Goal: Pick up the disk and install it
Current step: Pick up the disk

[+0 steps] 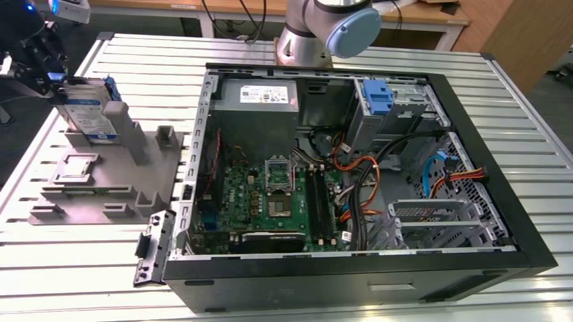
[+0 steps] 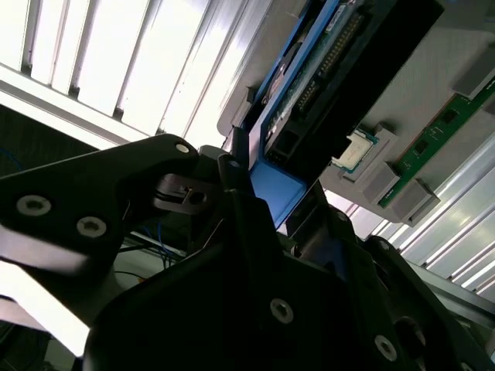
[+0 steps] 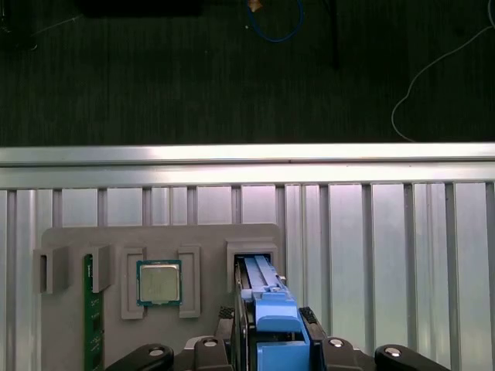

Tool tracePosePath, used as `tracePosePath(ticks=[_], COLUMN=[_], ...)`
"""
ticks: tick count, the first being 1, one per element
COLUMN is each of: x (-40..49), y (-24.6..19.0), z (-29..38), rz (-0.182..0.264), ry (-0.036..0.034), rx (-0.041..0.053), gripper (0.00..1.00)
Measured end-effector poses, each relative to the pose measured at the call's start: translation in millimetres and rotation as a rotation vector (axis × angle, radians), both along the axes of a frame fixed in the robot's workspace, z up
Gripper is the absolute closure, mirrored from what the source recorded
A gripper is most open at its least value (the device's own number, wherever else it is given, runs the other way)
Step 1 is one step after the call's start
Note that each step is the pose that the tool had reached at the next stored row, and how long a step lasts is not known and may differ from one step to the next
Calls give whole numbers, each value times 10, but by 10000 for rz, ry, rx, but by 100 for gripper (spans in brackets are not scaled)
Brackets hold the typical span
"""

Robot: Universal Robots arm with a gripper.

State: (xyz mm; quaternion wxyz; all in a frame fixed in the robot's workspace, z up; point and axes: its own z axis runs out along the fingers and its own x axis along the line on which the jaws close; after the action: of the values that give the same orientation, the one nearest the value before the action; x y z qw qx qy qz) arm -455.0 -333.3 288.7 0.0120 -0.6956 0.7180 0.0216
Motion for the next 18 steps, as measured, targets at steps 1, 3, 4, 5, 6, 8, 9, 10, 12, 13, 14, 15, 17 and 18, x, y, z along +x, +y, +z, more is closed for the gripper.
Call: tracePosePath(ticks=[1, 3, 4, 5, 6, 8, 9, 10, 12, 13, 14, 15, 17, 18], x=[0, 0, 0, 0, 0, 0, 0, 0, 0, 0, 0, 0, 0, 0], y=[0, 0, 0, 0, 0, 0, 0, 0, 0, 0, 0, 0, 0, 0], z=[0, 0, 0, 0, 0, 0, 0, 0, 0, 0, 0, 0, 0, 0], rz=[0, -2, -2, -2, -3, -3, -6, -9, -10, -10, -11, -11, -12, -13], ry=[0, 1, 0, 0, 0, 0, 0, 0, 0, 0, 0, 0, 0, 0], rx=[0, -1, 0, 0, 0, 0, 0, 0, 0, 0, 0, 0, 0, 0], gripper=[56, 63, 63, 63, 63, 63, 63, 63, 63, 63, 63, 63, 63, 63])
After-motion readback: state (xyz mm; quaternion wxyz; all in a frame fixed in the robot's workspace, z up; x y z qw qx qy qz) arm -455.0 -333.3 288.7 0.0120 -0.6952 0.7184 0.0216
